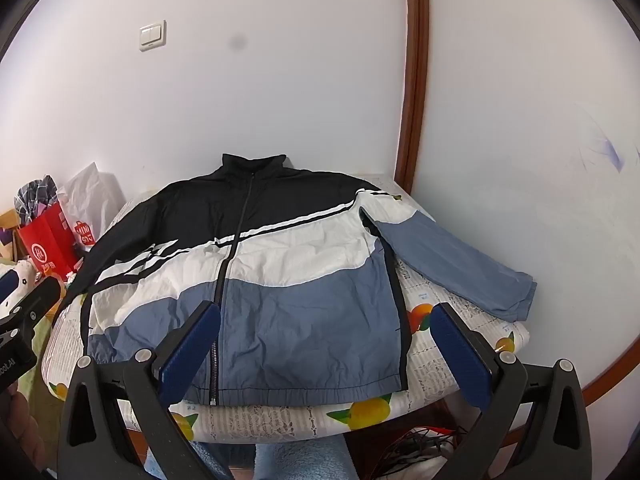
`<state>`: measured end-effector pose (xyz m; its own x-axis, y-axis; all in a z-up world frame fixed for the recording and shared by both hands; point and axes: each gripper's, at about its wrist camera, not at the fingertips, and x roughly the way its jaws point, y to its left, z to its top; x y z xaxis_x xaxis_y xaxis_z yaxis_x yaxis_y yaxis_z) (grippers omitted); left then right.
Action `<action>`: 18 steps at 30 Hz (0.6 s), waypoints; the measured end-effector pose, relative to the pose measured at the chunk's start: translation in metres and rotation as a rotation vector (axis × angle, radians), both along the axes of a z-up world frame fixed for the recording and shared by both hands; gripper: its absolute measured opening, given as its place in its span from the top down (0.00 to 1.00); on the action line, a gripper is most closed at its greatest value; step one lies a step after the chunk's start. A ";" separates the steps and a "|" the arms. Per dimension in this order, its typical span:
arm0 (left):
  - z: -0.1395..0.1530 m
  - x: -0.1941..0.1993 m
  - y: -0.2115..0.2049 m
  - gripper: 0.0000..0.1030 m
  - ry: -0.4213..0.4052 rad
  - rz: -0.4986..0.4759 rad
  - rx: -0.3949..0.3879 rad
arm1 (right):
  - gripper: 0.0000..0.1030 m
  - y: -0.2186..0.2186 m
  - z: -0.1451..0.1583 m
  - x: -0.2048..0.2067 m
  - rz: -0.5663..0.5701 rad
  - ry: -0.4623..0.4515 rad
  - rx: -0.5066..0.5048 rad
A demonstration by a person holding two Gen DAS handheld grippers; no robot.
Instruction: Fold large clothes
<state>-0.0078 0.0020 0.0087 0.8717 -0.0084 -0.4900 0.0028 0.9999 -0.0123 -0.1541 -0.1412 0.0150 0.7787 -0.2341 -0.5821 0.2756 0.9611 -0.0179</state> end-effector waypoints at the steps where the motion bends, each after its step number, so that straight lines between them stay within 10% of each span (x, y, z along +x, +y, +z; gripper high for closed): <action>1: 0.000 0.000 0.000 0.00 -0.001 0.000 0.000 | 0.00 0.000 0.000 0.000 0.000 -0.002 0.001; 18: -0.001 0.001 0.000 0.00 0.000 0.001 -0.002 | 0.00 0.002 -0.002 -0.002 0.000 -0.006 0.007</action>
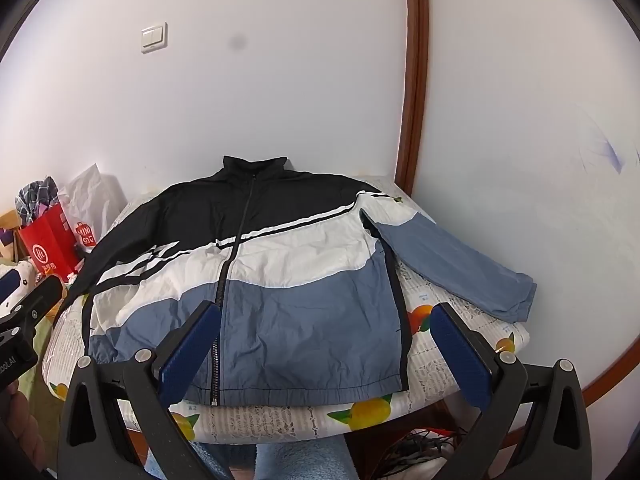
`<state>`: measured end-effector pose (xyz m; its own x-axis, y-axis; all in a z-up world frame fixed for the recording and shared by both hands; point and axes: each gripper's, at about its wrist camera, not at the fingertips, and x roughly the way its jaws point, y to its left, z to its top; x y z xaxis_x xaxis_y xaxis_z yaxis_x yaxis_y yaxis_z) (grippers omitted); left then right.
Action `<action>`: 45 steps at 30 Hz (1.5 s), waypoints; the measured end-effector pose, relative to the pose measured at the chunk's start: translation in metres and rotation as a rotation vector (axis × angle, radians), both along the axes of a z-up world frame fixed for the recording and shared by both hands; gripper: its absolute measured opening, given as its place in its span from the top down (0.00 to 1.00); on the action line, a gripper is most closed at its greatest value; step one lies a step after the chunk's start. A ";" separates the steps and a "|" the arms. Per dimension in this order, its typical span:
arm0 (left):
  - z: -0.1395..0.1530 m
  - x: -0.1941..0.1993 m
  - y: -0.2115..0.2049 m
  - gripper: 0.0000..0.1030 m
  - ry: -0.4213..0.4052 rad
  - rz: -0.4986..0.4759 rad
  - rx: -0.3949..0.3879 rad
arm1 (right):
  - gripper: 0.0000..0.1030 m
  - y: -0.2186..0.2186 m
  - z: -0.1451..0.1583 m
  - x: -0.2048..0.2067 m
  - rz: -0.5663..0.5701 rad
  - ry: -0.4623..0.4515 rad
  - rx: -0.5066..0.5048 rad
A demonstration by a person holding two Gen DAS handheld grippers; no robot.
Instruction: Fold large clothes
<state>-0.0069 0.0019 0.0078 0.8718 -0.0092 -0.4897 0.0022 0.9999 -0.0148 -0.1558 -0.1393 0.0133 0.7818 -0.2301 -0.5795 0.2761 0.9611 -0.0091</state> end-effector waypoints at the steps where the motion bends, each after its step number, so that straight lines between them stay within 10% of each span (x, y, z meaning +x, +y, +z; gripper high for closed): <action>1: 0.000 0.000 0.000 0.00 -0.003 0.003 0.003 | 0.00 0.000 0.000 0.000 0.000 0.000 0.000; 28: -0.008 0.021 0.004 0.00 0.020 0.010 0.022 | 0.00 -0.019 -0.005 0.014 0.006 0.008 0.036; 45: -0.071 0.121 0.113 0.04 0.284 0.148 -0.098 | 0.01 -0.051 -0.042 0.104 -0.001 0.153 0.020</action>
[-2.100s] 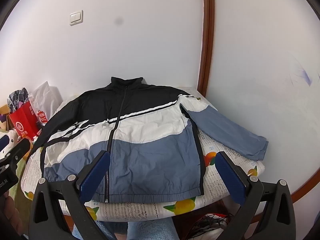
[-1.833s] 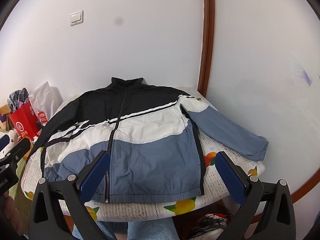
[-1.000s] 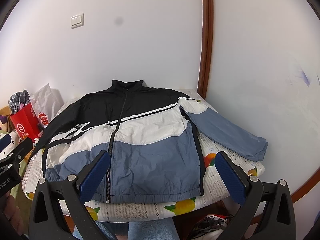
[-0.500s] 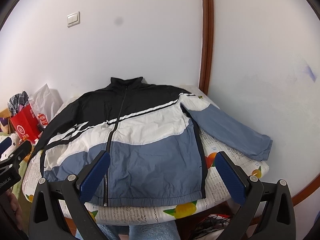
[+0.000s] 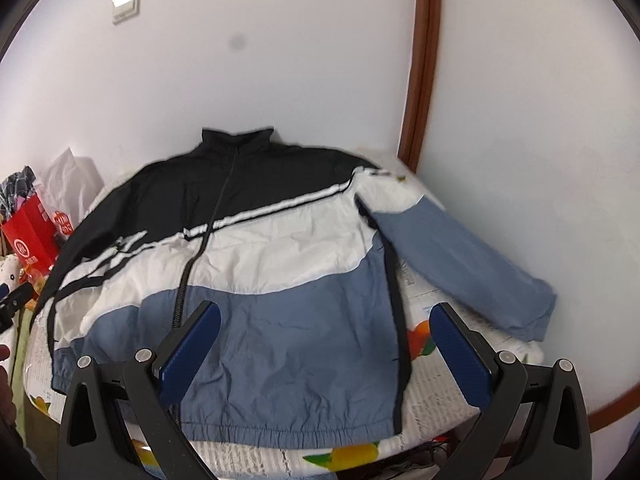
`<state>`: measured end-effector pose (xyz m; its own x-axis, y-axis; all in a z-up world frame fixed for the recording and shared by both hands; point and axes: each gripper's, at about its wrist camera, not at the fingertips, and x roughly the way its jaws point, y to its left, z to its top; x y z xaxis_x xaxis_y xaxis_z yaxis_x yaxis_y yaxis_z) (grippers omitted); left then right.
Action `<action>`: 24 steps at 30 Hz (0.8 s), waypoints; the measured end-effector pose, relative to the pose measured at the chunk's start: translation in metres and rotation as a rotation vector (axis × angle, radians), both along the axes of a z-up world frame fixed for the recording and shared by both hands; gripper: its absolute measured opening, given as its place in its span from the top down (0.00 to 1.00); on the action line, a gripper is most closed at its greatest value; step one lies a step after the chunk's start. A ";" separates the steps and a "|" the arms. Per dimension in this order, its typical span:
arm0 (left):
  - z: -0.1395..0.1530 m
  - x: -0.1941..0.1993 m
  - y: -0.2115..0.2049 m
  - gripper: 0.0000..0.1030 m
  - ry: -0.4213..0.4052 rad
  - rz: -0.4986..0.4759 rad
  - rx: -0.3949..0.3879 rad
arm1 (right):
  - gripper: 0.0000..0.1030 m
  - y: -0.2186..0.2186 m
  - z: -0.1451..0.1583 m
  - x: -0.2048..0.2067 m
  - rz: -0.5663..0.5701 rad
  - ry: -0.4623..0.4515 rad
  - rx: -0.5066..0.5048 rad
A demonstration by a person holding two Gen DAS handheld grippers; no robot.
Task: Fold large clothes
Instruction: 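Grasp the black jacket hem with the left gripper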
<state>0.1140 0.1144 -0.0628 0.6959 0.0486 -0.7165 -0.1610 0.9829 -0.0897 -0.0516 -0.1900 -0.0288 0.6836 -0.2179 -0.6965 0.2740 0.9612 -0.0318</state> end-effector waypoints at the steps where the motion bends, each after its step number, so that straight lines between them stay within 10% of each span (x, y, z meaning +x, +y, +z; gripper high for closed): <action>1: -0.008 0.005 0.010 0.04 0.013 0.021 0.002 | 0.03 0.000 -0.005 0.006 -0.003 0.010 -0.001; 7: -0.046 0.028 0.059 0.04 0.078 0.107 0.060 | 0.20 0.011 -0.034 0.053 0.025 0.055 0.024; 17: -0.088 0.055 0.107 0.07 0.135 0.131 0.149 | 0.21 0.032 -0.060 0.103 0.038 0.086 0.050; 24: -0.105 0.072 0.125 0.28 0.145 0.145 0.107 | 0.21 0.043 -0.072 0.122 0.045 0.131 0.009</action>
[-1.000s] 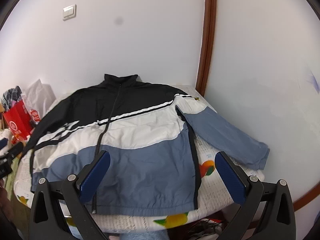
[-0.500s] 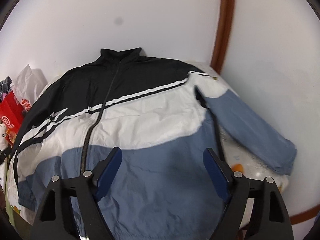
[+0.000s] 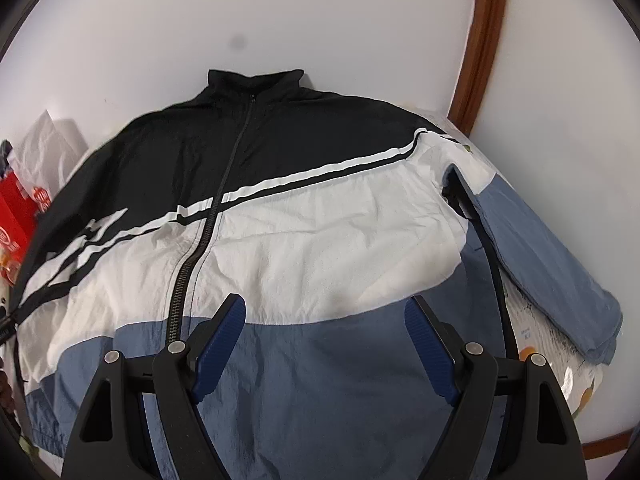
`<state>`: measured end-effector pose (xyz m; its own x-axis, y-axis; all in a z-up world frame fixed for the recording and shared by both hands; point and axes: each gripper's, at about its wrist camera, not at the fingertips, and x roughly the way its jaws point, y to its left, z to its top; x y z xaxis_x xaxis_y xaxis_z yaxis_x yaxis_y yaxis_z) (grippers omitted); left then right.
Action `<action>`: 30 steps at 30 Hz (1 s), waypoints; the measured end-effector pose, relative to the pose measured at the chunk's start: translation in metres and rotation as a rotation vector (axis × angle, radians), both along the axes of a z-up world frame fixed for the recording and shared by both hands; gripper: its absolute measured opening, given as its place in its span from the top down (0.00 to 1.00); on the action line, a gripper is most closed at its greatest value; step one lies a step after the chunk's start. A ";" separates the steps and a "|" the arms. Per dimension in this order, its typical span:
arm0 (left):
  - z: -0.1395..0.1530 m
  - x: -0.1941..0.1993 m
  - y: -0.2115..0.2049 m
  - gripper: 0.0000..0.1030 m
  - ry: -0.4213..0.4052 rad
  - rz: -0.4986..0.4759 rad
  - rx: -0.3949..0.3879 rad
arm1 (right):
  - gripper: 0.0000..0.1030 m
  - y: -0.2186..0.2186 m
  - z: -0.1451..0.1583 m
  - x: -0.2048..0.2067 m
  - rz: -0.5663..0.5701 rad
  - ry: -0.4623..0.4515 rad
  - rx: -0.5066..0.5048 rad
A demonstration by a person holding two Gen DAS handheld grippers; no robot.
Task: Fold large clothes
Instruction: 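Grasp the black jacket hem with the left gripper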
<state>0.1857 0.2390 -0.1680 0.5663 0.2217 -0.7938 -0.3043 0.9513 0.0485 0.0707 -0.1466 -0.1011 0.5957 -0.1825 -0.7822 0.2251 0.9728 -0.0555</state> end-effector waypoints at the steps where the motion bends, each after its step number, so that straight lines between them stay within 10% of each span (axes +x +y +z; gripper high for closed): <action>1: -0.001 0.001 0.000 0.31 -0.010 0.002 -0.004 | 0.21 0.001 0.000 0.002 0.002 0.001 -0.002; 9: 0.010 0.015 0.003 0.91 -0.028 0.016 -0.021 | 0.21 0.003 0.009 0.011 0.017 -0.010 -0.019; 19: 0.092 0.023 -0.011 0.94 -0.183 0.025 -0.011 | 0.21 -0.003 0.033 0.013 0.081 -0.069 -0.032; 30: 0.152 0.074 -0.108 0.94 -0.283 -0.178 -0.060 | 0.21 -0.028 0.046 0.007 0.127 -0.120 -0.024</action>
<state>0.2601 0.1310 -0.0158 0.7915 0.0575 -0.6085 -0.1268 0.9893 -0.0715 0.0780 -0.1748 -0.0547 0.7040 -0.1177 -0.7004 0.1068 0.9925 -0.0594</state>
